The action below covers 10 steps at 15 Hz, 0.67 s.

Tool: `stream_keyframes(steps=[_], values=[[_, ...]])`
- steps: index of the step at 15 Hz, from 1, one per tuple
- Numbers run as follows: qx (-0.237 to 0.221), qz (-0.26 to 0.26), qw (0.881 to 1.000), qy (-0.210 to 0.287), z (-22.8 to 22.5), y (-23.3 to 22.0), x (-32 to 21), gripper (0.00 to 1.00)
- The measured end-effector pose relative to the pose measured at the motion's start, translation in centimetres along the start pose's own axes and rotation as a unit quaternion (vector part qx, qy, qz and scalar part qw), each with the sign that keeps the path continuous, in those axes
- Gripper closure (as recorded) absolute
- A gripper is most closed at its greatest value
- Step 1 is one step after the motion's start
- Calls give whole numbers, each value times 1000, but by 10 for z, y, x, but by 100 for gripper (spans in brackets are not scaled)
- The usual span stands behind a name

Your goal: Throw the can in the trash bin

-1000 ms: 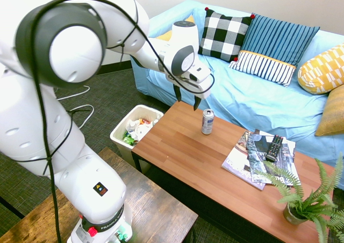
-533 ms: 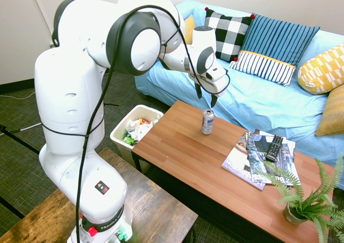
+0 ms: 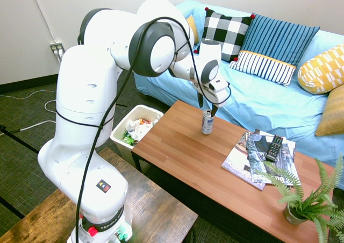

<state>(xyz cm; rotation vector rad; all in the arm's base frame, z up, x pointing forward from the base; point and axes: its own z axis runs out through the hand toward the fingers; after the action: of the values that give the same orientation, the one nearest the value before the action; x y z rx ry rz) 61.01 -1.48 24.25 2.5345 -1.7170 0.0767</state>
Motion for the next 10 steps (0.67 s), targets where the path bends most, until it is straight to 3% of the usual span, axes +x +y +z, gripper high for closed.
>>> stream_keyframes(steps=[6, 7, 10], values=[[-17, 7, 1000, -8, 45, -15, 10, 0], [-19, 7, 1000, -9, 50, -16, 11, 100], [-21, 7, 1000, -13, 59, -21, 11, 100]])
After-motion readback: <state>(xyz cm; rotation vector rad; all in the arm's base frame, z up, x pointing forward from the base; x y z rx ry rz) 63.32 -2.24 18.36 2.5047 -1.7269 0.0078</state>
